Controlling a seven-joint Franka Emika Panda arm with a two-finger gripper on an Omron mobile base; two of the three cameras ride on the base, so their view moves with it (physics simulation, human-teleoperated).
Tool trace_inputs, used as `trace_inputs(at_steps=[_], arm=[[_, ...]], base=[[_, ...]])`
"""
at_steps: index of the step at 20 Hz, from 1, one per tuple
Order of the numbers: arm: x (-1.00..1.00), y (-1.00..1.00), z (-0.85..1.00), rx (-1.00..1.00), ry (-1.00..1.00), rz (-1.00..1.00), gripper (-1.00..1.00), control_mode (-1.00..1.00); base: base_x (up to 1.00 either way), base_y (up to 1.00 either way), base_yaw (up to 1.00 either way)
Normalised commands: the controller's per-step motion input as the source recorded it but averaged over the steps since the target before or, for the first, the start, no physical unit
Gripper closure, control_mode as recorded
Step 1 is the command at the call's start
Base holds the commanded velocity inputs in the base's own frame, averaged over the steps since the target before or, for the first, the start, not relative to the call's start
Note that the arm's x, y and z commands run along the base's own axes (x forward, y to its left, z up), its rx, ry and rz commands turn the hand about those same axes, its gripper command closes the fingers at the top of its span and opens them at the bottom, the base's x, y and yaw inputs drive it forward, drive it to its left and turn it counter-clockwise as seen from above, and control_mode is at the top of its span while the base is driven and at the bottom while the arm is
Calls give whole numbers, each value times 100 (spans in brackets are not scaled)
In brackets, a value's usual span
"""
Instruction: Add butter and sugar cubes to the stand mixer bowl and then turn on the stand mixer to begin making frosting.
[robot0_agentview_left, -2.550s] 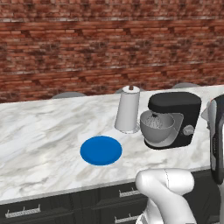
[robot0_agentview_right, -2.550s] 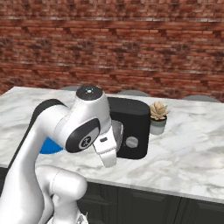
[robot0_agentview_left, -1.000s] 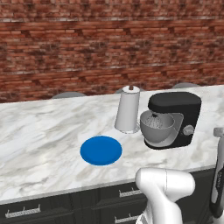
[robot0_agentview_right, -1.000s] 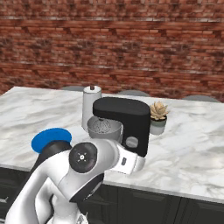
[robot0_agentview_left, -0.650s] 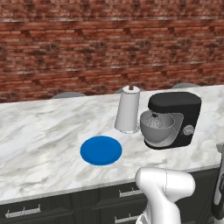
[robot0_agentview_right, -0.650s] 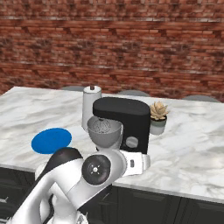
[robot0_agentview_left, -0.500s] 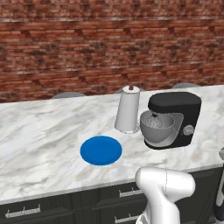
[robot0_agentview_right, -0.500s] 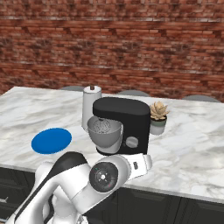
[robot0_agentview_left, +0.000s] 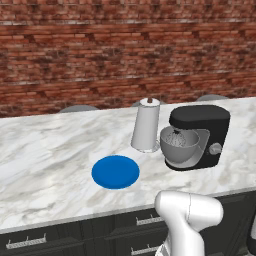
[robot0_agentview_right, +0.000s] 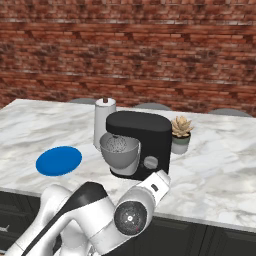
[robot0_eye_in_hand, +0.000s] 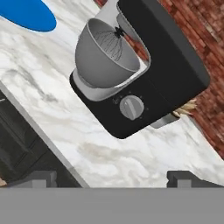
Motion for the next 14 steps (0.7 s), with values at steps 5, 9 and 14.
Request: trace_inputs(at_steps=[5, 9, 14], arm=[[22, 37, -6, -11, -6, 10, -100, -100], [17, 31, -25, 1, 0, 9, -100, -100], [54, 23, -3, 1, -1, 0, -100, -100]], base=[[0, 0, 0], [0, 0, 0], [0, 0, 0]])
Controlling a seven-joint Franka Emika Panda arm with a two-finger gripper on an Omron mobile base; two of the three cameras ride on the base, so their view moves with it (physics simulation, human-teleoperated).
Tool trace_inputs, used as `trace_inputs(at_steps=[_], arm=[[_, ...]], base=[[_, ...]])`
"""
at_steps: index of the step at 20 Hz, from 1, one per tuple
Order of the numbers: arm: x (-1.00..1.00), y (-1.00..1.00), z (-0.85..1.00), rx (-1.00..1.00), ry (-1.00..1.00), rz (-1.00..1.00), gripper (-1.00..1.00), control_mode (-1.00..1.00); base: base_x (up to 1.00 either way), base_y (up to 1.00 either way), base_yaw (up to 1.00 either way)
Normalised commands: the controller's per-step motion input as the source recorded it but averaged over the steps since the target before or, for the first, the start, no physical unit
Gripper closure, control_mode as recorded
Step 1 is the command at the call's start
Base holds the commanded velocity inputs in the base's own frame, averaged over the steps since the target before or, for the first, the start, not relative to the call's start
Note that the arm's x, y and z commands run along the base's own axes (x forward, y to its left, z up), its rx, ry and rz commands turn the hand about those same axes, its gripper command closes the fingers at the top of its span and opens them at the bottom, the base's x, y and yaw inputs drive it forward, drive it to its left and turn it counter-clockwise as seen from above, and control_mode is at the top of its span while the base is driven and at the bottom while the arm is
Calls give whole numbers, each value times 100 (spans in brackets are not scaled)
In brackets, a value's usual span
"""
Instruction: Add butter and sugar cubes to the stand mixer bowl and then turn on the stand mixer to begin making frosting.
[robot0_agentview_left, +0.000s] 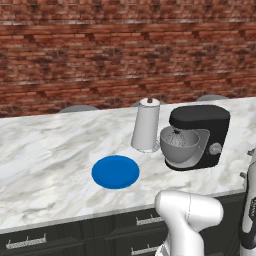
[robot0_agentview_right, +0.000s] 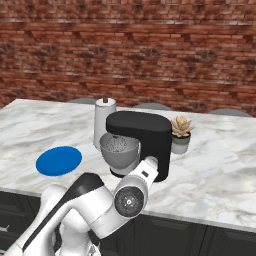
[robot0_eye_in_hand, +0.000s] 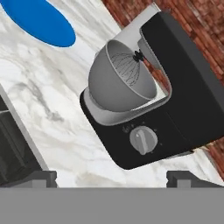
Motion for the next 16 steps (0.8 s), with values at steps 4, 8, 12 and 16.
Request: trace_inputs(at_steps=[4, 8, 12, 16], arm=[[51, 9, -2, 0, -4, -2, -100, -100], [44, 3, -5, 0, -6, -10, -100, -100], [42, 2, -8, 0, -8, -13, -100, -100], [36, 1, -18, 0, -7, -10, -100, -100]], base=[[0, 0, 0], [0, 0, 0], [0, 0, 0], [0, 0, 0]])
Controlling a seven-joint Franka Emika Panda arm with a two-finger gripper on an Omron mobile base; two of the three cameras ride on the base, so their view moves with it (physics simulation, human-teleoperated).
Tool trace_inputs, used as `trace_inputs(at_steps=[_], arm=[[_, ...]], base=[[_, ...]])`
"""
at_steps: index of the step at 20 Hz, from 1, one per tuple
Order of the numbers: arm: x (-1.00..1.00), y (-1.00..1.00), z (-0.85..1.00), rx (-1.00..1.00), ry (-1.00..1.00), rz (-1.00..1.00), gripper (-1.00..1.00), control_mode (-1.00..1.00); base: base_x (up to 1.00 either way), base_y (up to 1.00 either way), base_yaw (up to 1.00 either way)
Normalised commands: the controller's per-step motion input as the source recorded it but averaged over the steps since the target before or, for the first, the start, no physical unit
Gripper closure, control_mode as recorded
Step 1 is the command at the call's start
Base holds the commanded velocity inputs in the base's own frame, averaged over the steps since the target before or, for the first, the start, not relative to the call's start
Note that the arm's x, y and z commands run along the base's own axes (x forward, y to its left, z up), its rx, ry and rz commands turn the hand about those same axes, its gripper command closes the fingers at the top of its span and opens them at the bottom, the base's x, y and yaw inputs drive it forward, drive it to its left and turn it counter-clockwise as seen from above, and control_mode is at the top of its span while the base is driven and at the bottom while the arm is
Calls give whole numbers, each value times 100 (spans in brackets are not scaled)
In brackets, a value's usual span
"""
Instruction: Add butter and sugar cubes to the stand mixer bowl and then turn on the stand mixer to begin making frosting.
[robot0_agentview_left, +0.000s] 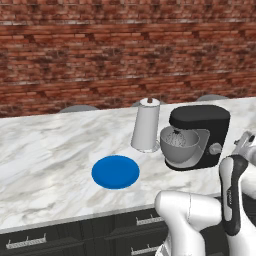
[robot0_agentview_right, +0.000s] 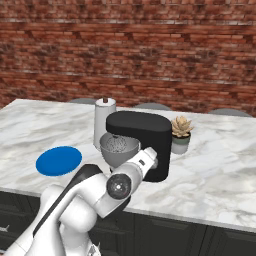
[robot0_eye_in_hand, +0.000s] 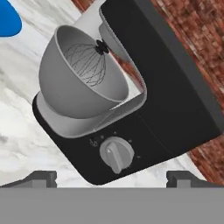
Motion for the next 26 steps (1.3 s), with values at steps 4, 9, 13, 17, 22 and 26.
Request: trace_inputs(at_steps=[4, 9, 13, 17, 22, 26], arm=[[37, 0, -25, 0, 0, -3, -100, -100], [30, -3, -31, 0, 0, 0, -100, -100], [6, -16, -25, 0, -8, 0, -100, -100], [5, -12, -18, 0, -15, 0, -100, -100], [20, 1, -1, 0, -16, 0, -100, -100], [24, 2, 0, 0, -10, 0, -100, -100]], base=[[0, 0, 0], [0, 0, 0], [0, 0, 0], [0, 0, 0], [0, 0, 0], [0, 0, 0]])
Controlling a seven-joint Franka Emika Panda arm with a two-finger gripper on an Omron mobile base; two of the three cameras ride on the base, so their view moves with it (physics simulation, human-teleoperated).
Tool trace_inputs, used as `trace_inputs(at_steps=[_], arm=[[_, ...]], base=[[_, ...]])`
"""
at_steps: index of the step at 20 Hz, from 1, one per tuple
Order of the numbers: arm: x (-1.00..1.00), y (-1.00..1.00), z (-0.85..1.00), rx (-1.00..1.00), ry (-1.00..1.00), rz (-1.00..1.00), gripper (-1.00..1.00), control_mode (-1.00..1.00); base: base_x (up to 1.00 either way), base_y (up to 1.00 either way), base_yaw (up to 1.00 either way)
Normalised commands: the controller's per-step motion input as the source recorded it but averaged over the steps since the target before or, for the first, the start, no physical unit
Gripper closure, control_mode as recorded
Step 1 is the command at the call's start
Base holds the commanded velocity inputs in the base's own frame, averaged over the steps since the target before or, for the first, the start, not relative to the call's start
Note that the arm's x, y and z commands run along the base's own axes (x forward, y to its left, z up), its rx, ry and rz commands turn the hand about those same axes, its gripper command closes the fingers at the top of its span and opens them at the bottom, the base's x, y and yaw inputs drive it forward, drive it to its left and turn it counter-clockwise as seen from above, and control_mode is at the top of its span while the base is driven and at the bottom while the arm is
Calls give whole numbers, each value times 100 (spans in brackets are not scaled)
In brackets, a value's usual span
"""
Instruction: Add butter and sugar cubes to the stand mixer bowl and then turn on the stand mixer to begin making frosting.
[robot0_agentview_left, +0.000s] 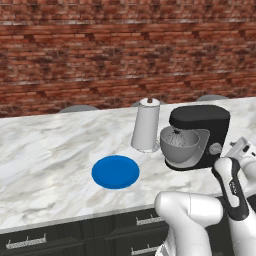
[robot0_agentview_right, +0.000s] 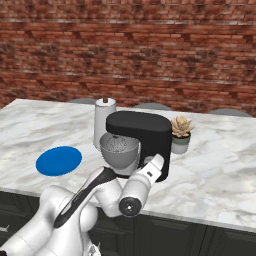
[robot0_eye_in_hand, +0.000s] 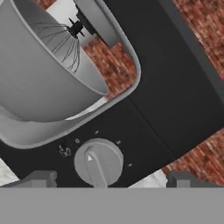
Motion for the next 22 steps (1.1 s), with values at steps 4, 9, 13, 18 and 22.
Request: trace_inputs(at_steps=[4, 9, 13, 18, 22], arm=[[22, 0, -6, 0, -3, 4, -100, -100], [25, 3, -16, -3, 0, 8, -100, -100], [16, 1, -18, -2, 0, 6, -100, -100], [2, 0, -13, -2, 0, 0, -100, -100], [9, 0, -11, -2, 0, 0, -100, -100]], base=[[0, 0, 0], [0, 0, 0], [0, 0, 0], [0, 0, 0], [0, 0, 0]])
